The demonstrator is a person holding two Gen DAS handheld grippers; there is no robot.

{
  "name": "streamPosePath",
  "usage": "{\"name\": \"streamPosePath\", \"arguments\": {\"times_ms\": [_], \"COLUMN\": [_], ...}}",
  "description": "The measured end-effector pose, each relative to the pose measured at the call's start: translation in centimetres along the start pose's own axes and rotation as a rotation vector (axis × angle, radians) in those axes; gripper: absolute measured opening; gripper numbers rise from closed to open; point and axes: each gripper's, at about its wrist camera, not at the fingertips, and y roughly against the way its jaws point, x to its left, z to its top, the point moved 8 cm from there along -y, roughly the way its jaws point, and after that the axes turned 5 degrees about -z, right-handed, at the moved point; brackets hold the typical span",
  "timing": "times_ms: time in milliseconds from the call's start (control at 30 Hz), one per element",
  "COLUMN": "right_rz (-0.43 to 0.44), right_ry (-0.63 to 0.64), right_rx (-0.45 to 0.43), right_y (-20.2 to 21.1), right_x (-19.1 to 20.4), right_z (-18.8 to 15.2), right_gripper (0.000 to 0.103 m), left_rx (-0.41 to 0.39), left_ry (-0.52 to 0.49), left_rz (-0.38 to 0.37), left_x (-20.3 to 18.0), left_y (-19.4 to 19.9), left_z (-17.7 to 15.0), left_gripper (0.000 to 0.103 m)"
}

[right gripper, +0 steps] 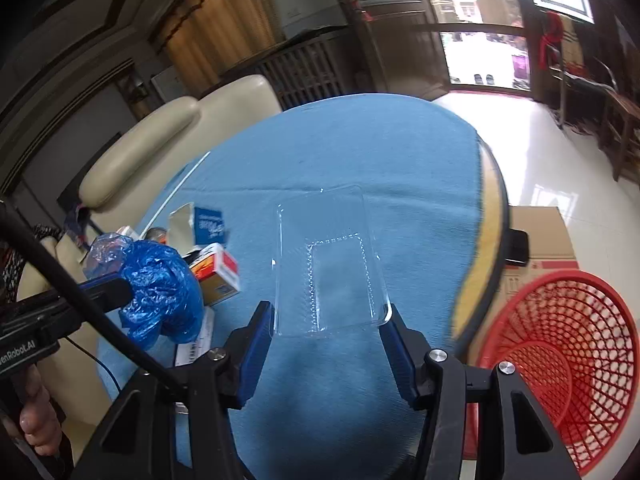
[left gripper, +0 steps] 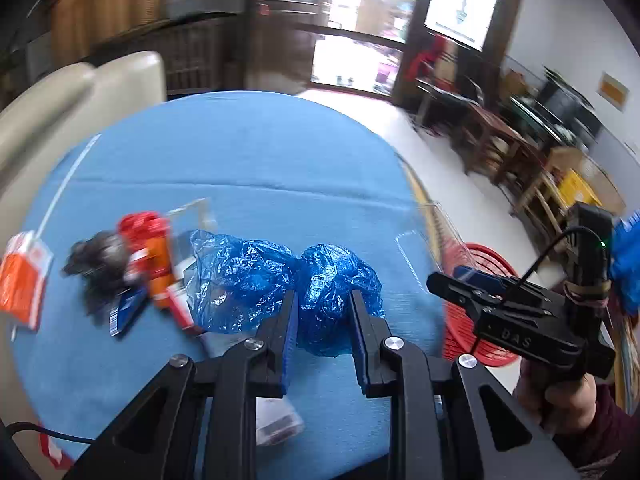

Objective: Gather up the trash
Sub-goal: 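Carry both items over the red basket and open both grippers to drop them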

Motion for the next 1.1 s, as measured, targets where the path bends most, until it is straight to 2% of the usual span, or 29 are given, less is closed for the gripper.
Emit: {"name": "streamPosePath", "arguments": {"times_ms": [267,467,667,800,833,867,933,1100], "right_rz": [-0.108,-0.184,-0.203,-0.174,-0.167,-0.164,-0.148,-0.137], "right_ry": [-0.178,-0.334,-0.468,-0.536,-0.547,-0.557,-0.580,-0.608], "right_rx": [-0.029,-0.036,-0.031,-0.032,-0.030,-0.030,-0.033,-0.063], "right_y": [2.9,5.4,7.1,8.0,8.2,8.3,8.6,9.3], "right_x": [-9.1,-16.4,-21.1,-22.7,-22.7,-22.9,-23.2,-23.2], "right_z": [-0.7,-2.4,-4.2,-5.2,-5.4,-5.5,-5.6,-5.3], "right_gripper": [0.057,0.058,0.060,0.061,0.061,0.061,0.063,0.065], "left_rx": [0.089,0.168,0.235,0.250,0.255,0.261,0.250,0.219], "left_ry": [-0.164,-0.270,-0.329,-0.345,-0.348,-0.348,-0.339,-0.317], "left_rz": [-0.130,-0.208,-0.280,-0.308,-0.313,-0.314,-0.306,-0.282], "left_x": [-8.1,-13.9,-18.4,-19.8,-19.9,-20.0,-19.8,-18.4], "left_y": [-3.8,-7.1,-10.2,-11.0,-11.2,-11.4,-11.6,-11.1], "left_z": [1.9,2.0,2.1,2.0,2.0,1.9,2.2,3.0], "left_gripper": [0.026,0.026,0.028,0.031,0.035,0.044,0.053,0.053]}}
